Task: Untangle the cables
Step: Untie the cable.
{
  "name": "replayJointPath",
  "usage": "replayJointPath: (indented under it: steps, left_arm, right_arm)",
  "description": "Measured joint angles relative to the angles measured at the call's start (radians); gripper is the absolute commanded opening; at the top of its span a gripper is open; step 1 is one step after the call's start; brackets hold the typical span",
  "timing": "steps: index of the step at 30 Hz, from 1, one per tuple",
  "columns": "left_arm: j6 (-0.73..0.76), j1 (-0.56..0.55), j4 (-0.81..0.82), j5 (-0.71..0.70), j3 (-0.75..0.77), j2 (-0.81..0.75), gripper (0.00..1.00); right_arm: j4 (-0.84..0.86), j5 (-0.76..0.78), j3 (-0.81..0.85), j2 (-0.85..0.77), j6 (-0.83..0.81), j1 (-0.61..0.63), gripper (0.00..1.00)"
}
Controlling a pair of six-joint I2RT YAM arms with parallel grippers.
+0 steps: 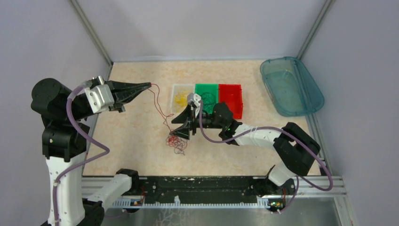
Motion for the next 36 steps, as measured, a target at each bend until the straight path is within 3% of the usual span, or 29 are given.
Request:
replayJointPath:
  steps: [13,19,23,36]
  left_arm:
    - [-0.028,0.000,0.026,0.006,0.000,0.002,0.00]
    - [-0.039,0.000,0.031,0.006,0.003,0.006,0.00]
    - [-0.048,0.000,0.034,0.006,0.017,0.014,0.00]
    - [-0.122,0.000,0.219,-0.061,0.133,0.051,0.00]
  right_arm:
    - [0.031,-0.003,0.015,0.069,0.026,0.021,0.62]
    - [0.026,0.020,0.109,0.135,0.017,0.074,0.48]
    - [0.043,0.032,0.106,0.176,0.034,0.080,0.47]
    - [0.180,0.101,-0.105,0.272,0.060,0.088,0.43]
